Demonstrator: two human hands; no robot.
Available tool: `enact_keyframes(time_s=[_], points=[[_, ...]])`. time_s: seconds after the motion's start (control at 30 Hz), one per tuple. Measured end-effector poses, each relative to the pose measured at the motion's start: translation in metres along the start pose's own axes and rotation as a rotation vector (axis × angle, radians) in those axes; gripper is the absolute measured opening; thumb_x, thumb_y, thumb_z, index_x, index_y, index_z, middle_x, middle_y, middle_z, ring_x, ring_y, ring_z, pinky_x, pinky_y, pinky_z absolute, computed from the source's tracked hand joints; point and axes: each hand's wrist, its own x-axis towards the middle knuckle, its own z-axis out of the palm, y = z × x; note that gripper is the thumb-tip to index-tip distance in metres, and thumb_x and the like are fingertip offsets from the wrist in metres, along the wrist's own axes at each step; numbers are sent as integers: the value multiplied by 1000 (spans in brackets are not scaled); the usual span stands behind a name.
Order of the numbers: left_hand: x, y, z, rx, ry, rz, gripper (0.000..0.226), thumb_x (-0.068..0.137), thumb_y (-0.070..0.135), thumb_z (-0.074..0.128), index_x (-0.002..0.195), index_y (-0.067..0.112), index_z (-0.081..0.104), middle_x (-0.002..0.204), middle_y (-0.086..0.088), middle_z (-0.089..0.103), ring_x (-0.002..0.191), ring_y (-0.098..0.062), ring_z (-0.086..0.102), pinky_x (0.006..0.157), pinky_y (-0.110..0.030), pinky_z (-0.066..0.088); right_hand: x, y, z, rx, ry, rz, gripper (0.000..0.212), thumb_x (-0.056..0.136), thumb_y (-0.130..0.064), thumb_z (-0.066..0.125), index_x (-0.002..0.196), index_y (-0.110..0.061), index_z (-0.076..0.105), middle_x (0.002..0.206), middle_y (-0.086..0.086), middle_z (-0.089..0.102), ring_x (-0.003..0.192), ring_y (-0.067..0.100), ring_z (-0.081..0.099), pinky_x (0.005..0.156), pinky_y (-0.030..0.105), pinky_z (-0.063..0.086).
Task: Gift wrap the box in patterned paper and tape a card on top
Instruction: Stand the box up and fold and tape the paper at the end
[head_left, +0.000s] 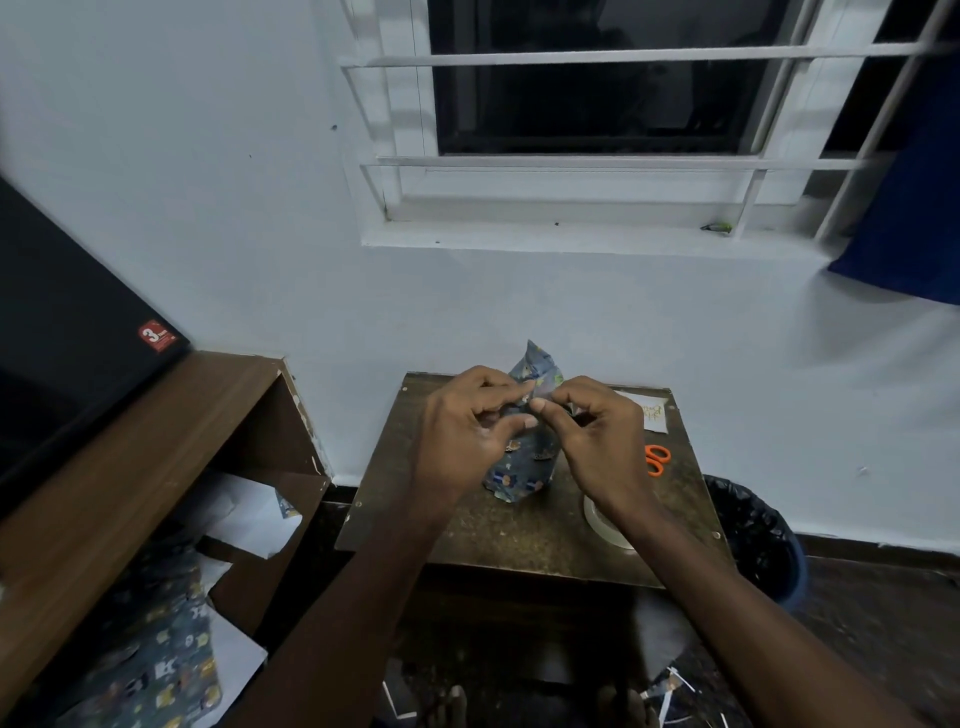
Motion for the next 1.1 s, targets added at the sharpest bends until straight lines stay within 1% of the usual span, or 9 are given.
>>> enact_keyframes(time_s=[0.2,0.3,0.5,0.53,0.63,0.73,0.87,0.97,1.1], points=[[1,0,-1,-124,-7,-164,29,78,8,91,104,17,83,100,10,79,91,-7,77,73,-36,66,-4,-2,3,86,-12,57,12,93,-6,76,90,-15,84,83,-10,78,79,8,73,70,23,53],[3,2,-2,-188,-1,-239,26,76,3,91,100,11,84,94,7,81,87,-6,77,79,-29,65,-3,-4,4,132,8,87,13,93,-5,76,90,-15,84,83,-10,79,79,6,74,70,22,55],[4,1,-4,-186,-17,-212,23,78,0,89,98,9,84,91,5,81,82,-5,77,77,-20,62,-5,-6,5,153,30,99,13,89,-5,80,90,-18,80,86,-9,78,83,9,74,72,27,56],[4,1,-5,-174,-19,-202,23,78,-1,89,98,9,85,91,5,81,82,-4,77,77,-21,62,-5,-7,5,148,35,93,15,87,-6,83,93,-18,76,87,-7,76,83,11,73,71,28,56],[5,-2,-8,-135,-45,-145,20,80,3,89,97,12,85,91,6,79,84,-7,76,75,-28,64,0,-6,2,105,54,75,46,78,-12,92,107,-24,59,97,0,63,85,21,66,66,32,56],[4,-3,-8,-86,-82,-119,15,84,9,88,96,18,85,91,10,78,86,-9,75,74,-31,63,3,-3,-3,-61,7,-94,51,77,-12,92,121,-23,67,107,-2,53,92,14,60,67,32,58],[4,-2,-8,-44,-100,-139,11,87,11,84,94,19,84,92,12,76,84,-8,73,72,-34,62,4,4,-5,-128,-50,-188,26,78,-3,89,99,-15,78,109,0,52,100,13,60,68,37,59],[5,-2,-10,-110,-132,-143,11,88,10,84,96,17,85,92,9,78,85,-10,75,76,-39,63,6,9,-5,-160,-42,-206,29,77,9,82,95,-12,77,107,1,56,100,16,62,67,42,57],[12,-13,-19,-278,-121,-228,10,98,13,74,103,16,82,95,6,81,91,-16,78,86,-46,64,3,6,-5,-181,-34,-252,29,79,15,75,91,-11,75,105,-2,54,94,16,59,66,41,53]])
